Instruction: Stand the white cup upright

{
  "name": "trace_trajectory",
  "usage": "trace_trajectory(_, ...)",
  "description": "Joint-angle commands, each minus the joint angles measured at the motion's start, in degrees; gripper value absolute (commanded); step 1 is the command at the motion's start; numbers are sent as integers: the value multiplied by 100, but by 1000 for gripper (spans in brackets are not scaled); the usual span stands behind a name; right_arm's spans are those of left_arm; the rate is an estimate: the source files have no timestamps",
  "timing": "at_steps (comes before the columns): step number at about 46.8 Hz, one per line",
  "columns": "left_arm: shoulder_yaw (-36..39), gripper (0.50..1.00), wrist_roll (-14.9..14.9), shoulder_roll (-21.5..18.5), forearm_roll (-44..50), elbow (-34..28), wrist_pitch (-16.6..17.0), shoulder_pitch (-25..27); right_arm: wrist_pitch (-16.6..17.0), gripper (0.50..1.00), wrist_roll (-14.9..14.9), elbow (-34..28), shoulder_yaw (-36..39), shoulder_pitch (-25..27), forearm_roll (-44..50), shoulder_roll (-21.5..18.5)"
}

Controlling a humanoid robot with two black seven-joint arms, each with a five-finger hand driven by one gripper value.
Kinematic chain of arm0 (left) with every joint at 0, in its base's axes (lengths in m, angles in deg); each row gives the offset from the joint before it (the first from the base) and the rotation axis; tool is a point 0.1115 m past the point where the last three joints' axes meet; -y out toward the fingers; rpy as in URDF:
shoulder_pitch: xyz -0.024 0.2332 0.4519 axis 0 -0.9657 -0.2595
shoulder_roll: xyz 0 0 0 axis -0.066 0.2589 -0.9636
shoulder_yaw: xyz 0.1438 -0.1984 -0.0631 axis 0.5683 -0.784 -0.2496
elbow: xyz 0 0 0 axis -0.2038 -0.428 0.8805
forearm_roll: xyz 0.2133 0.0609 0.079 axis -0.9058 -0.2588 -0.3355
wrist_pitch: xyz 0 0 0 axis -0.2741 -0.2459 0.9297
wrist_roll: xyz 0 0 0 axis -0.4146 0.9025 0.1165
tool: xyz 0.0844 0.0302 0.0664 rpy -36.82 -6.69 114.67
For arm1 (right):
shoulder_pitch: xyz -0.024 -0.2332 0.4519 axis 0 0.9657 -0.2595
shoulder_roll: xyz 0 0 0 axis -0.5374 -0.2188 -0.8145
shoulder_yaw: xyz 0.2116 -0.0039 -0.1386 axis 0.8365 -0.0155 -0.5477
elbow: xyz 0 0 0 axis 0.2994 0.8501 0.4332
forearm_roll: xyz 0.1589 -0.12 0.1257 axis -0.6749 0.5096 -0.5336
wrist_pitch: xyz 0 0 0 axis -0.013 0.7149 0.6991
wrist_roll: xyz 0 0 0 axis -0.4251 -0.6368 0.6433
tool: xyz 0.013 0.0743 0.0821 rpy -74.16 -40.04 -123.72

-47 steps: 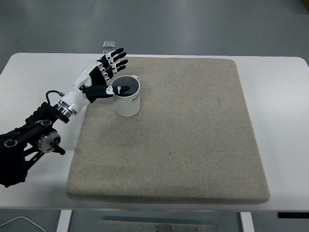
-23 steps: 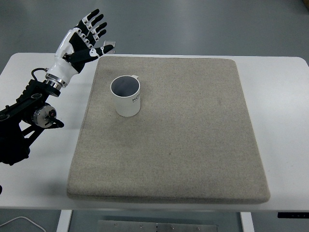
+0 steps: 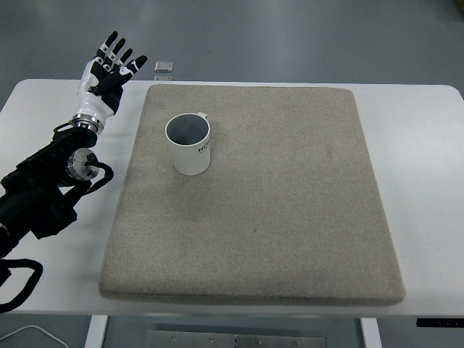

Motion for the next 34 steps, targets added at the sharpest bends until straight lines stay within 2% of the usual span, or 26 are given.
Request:
trace_trajectory(1, -2, 994, 212, 56, 305, 137, -203, 62, -8, 930, 0, 0, -9, -1, 13, 0)
trace_trajectory(8, -2, 994, 327, 214, 824, 516, -713, 194, -8, 930, 0, 0, 9, -1, 4, 0)
trace_trajectory(12, -10, 994, 520, 214, 965, 516, -863, 229, 1, 930, -9, 0, -26, -1, 4, 0)
trace_trajectory(26, -10, 994, 995, 223, 1132, 446, -881, 528, 53, 930, -9, 0, 0, -1, -4, 0)
trace_trajectory(34, -2, 994, 1048, 249, 1141, 472, -863, 607, 53, 930, -9, 9, 9, -1, -13, 0)
